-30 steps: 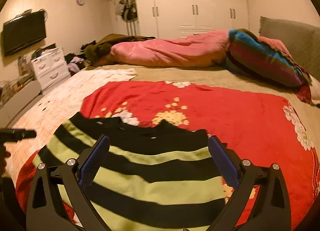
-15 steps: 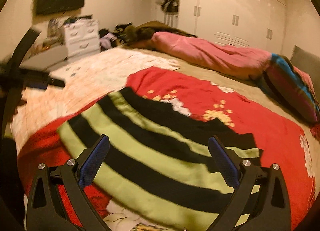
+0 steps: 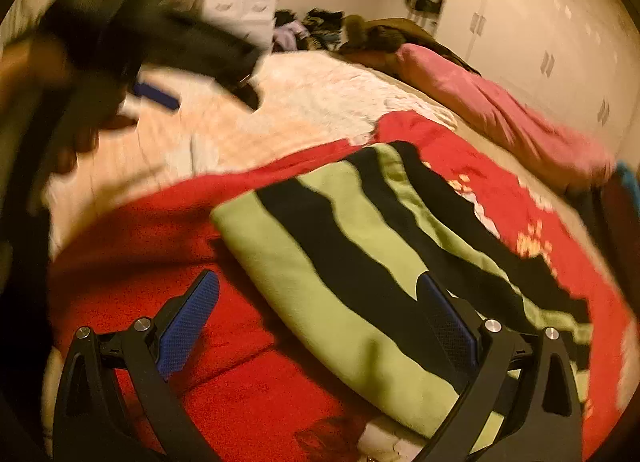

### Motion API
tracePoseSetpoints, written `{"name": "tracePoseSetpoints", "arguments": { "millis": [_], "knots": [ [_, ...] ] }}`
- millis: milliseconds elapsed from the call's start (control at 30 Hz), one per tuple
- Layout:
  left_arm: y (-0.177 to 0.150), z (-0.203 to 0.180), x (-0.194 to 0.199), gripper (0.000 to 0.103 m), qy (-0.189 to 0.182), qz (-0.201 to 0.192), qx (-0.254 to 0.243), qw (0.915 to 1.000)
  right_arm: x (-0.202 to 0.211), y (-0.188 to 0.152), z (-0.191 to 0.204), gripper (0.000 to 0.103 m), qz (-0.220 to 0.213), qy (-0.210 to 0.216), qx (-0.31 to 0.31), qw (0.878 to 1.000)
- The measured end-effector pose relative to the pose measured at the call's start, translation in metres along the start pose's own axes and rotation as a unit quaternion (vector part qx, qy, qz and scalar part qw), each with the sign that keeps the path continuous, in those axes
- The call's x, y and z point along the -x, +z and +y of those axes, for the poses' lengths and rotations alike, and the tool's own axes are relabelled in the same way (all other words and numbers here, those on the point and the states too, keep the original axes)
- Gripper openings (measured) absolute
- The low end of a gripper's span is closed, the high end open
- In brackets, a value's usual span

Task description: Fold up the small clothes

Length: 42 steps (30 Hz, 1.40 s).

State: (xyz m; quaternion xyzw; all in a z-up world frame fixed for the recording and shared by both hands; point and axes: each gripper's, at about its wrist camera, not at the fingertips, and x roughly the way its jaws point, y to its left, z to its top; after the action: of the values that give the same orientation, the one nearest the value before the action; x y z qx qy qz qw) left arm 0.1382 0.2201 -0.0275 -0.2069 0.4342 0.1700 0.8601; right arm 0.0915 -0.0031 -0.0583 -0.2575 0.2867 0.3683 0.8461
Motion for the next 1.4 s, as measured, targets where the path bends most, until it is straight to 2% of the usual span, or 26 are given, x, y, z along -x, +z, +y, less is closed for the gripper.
{"name": "tracePoseSetpoints", "arguments": {
  "millis": [33, 133, 333, 367, 433, 467, 500, 567, 700, 767, 833, 867, 900, 933, 1000, 1167, 1233, 1333, 1400],
  "knots": [
    [0.000, -0.001, -0.002, 0.094, -0.001, 0.002, 0.000, 1.0000, -0.007, 0.000, 0.007, 0.099, 0.007, -0.017, 0.021, 1.000],
    [0.001, -0.006, -0.010, 0.094, -0.002, 0.010, -0.005, 0.9999, -0.020, -0.002, 0.011, 0.099, 0.014, -0.030, 0.038, 0.999],
    [0.005, -0.029, -0.033, 0.094, -0.016, 0.035, -0.025, 0.9989, -0.044, -0.015, -0.012, 0.096, 0.029, -0.021, 0.012, 0.999],
    [0.005, -0.035, -0.038, 0.094, -0.018, 0.042, -0.032, 0.9985, -0.047, -0.017, -0.017, 0.081, 0.030, -0.013, -0.002, 0.999],
    [0.006, -0.045, -0.048, 0.094, -0.029, 0.057, -0.041, 0.9971, -0.049, -0.017, -0.030, 0.063, 0.032, 0.012, -0.037, 0.999],
    [0.006, -0.049, -0.053, 0.094, -0.036, 0.066, -0.042, 0.9963, -0.048, -0.016, -0.036, 0.049, 0.027, 0.018, -0.049, 0.998],
    [0.007, -0.052, -0.058, 0.094, -0.043, 0.075, -0.042, 0.9954, -0.046, -0.016, -0.039, 0.042, 0.022, 0.028, -0.055, 0.998],
    [0.010, -0.058, -0.068, 0.094, -0.062, 0.093, -0.038, 0.9931, -0.041, -0.016, -0.044, 0.022, 0.013, 0.061, -0.064, 0.996],
    [0.019, -0.064, -0.082, 0.094, -0.112, 0.116, -0.017, 0.9867, -0.035, -0.014, -0.044, 0.018, 0.009, 0.075, -0.053, 0.996],
    [0.024, -0.064, -0.092, 0.094, -0.154, 0.136, 0.007, 0.9786, -0.035, -0.014, -0.045, 0.018, 0.008, 0.079, -0.058, 0.995],
    [0.027, -0.068, -0.100, 0.092, -0.151, 0.143, 0.000, 0.9781, -0.035, -0.013, -0.047, 0.018, 0.008, 0.086, -0.068, 0.994],
    [0.028, -0.073, -0.104, 0.089, -0.142, 0.143, -0.014, 0.9793, -0.034, -0.014, -0.047, 0.018, 0.008, 0.089, -0.073, 0.993],
    [0.028, -0.077, -0.106, 0.081, -0.146, 0.145, -0.021, 0.9783, -0.034, -0.013, -0.049, 0.018, 0.007, 0.093, -0.078, 0.993],
    [0.028, -0.080, -0.109, 0.073, -0.155, 0.149, -0.021, 0.9764, -0.034, -0.013, -0.051, 0.018, 0.007, 0.098, -0.086, 0.991],
    [0.027, -0.083, -0.115, 0.063, -0.177, 0.165, -0.015, 0.9702, -0.031, -0.014, -0.051, 0.018, 0.006, 0.102, -0.094, 0.990],
    [0.024, -0.087, -0.129, 0.062, -0.191, 0.182, 0.003, 0.9646, -0.031, -0.012, -0.054, 0.018, 0.007, 0.107, -0.100, 0.989],
    [0.025, -0.087, -0.131, 0.048, -0.201, 0.184, 0.011, 0.9620, -0.030, -0.011, -0.054, 0.018, 0.006, 0.108, -0.102, 0.989],
    [0.024, -0.085, -0.131, 0.034, -0.213, 0.186, 0.033, 0.9588, -0.028, -0.013, -0.052, 0.018, 0.007, 0.112, -0.107, 0.988],
    [0.023, -0.085, -0.127, 0.026, -0.210, 0.180, 0.034, 0.9604, -0.031, -0.014, -0.055, 0.018, 0.009, 0.115, -0.110, 0.987]
  ]
}}
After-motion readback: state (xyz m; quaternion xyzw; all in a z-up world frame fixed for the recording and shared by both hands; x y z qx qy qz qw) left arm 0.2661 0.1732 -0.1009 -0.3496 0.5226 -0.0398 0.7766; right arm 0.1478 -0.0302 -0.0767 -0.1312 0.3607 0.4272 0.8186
